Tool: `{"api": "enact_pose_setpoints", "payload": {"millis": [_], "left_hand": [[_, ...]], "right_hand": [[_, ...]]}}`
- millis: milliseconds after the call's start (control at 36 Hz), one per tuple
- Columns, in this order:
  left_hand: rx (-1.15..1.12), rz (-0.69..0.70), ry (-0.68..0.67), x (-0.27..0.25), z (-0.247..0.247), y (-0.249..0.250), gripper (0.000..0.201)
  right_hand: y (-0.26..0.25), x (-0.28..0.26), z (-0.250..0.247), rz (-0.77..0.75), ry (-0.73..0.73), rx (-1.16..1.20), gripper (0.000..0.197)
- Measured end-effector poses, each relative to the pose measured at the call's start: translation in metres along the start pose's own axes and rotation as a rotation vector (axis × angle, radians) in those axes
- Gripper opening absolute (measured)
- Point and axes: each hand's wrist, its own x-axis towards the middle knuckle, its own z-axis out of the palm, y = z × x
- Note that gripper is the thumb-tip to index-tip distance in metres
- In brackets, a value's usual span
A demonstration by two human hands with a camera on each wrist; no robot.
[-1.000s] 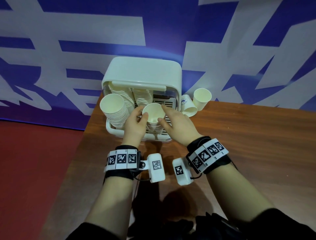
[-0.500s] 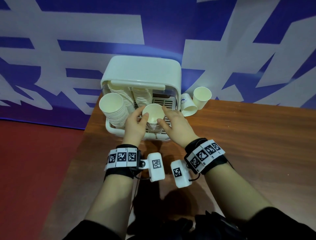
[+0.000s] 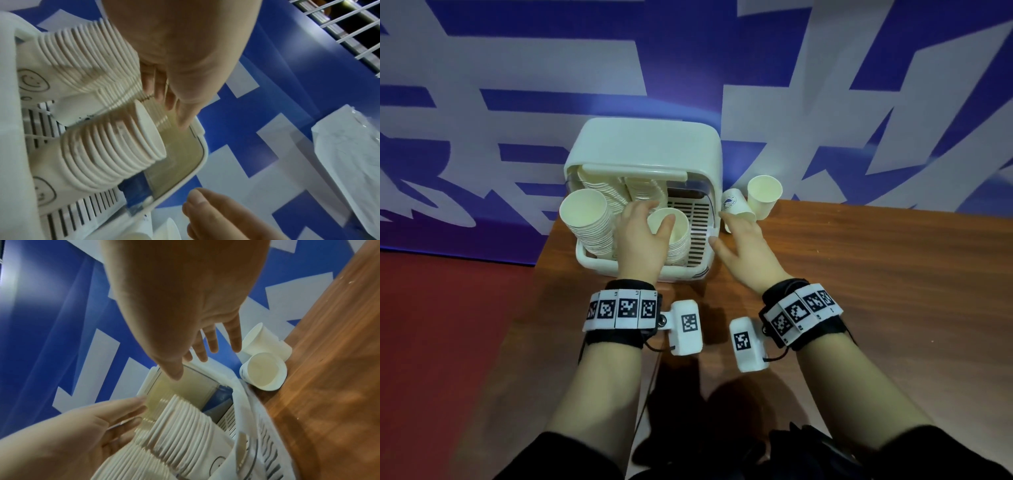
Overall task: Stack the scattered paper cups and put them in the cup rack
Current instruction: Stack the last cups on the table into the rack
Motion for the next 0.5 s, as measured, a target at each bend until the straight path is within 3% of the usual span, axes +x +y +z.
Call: {"api": "enact_pose_setpoints", "payload": {"millis": [111,222,500], "left_hand": [[-0.036,0.162,0.017,-0.010,0.011,0.027,0.026],[-0.074,0.268,-0.072,-0.014,0.028,0.048,0.027],[-0.080,0.205,-0.247,-0.020,0.083,0.067,0.026]], "right_hand": [[0.012,-0.006,-0.011,0.022,0.088,-0.017,0.046],[0.028,-0.009,-0.022,0.039,0.128,-0.019,0.044],[0.067,-0.003,-0.060,0.080,0.132,-0.074,0.045]]}}
